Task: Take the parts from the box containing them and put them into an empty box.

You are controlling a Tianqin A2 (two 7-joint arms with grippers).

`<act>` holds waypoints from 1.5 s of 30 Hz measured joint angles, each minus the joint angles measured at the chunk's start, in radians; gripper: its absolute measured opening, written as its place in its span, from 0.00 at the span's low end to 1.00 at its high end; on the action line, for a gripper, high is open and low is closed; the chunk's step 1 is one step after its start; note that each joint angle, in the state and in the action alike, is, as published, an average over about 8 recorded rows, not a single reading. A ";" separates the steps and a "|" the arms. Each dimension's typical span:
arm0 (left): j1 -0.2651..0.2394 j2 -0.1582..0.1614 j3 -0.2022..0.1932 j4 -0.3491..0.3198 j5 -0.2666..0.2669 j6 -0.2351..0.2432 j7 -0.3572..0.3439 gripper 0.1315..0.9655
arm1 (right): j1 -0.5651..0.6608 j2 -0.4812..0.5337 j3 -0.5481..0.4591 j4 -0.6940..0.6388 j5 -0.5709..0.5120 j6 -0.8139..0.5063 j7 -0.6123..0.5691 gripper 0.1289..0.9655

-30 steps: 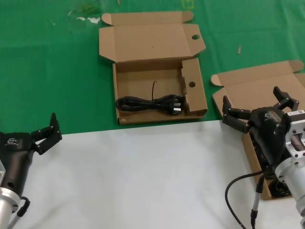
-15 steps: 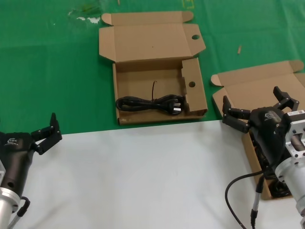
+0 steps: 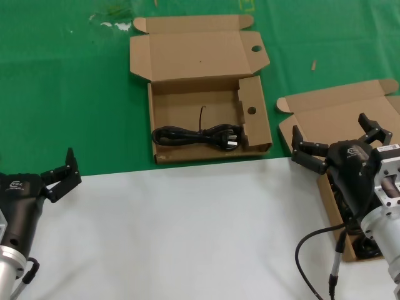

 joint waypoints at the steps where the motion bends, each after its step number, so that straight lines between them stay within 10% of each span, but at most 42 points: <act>1: 0.000 0.000 0.000 0.000 0.000 0.000 0.000 1.00 | 0.000 0.000 0.000 0.000 0.000 0.000 0.000 1.00; 45: 0.000 0.000 0.000 0.000 0.000 0.000 0.000 1.00 | 0.000 0.000 0.000 0.000 0.000 0.000 0.000 1.00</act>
